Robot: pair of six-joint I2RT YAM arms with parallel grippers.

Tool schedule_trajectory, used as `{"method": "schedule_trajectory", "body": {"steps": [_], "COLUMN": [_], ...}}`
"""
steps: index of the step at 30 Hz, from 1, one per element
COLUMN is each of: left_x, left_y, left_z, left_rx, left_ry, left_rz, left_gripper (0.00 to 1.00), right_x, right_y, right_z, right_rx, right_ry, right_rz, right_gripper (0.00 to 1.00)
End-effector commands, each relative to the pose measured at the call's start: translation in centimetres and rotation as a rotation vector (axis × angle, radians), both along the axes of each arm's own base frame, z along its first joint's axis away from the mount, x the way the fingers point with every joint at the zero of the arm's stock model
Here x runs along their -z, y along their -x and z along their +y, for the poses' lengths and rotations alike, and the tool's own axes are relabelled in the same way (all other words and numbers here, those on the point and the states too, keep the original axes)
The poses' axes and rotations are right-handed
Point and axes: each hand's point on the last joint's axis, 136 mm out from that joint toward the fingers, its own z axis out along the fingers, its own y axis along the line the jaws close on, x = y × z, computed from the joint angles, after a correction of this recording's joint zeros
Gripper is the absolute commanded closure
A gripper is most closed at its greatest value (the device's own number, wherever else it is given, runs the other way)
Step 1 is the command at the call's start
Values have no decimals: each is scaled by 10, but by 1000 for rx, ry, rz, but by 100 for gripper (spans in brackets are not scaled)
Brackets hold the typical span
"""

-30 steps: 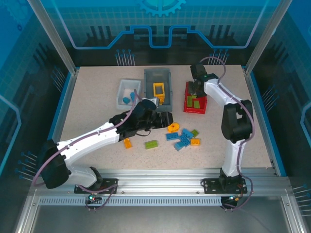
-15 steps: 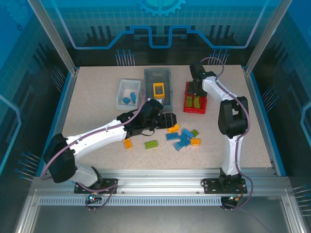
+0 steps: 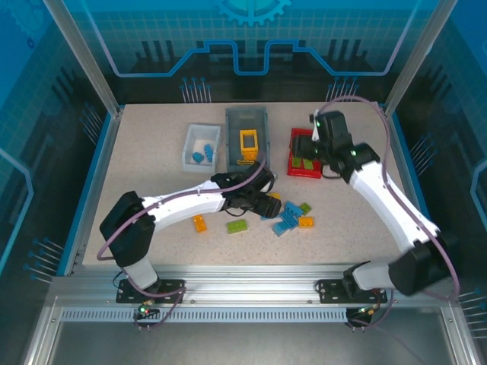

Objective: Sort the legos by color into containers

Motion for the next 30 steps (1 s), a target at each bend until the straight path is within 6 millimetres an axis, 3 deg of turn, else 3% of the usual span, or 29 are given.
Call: {"method": "schedule_trajectory", "body": {"steps": [1, 6, 9, 10, 16, 22, 30], "left_x": [16, 32, 42, 45, 64, 78, 81], "left_y": [10, 4, -1, -4, -15, -17, -11], "left_z": [10, 1, -1, -1, -5, -11, -15], "left_rx": [236, 363, 410, 413, 431, 443, 453], "left_ry": [-156, -204, -236, -247, -256, -243, -224], "left_rz": [-19, -47, -50, -54, -46, -23, -22], "left_gripper": [25, 25, 25, 24, 25, 31, 63], "right_x": [29, 46, 41, 50, 43, 39, 43], "right_y": [44, 105, 121, 126, 136, 138, 136], "right_z": [19, 15, 10, 8, 10, 9, 10], "right_rx": [-145, -178, -168, -163, -183, -180, -175], "right_ry": [-39, -89, -126, -124, -162, -166, -163], "right_rz": [64, 106, 94, 115, 118, 112, 118], "right_gripper": [40, 39, 38, 38, 38, 38, 39]}}
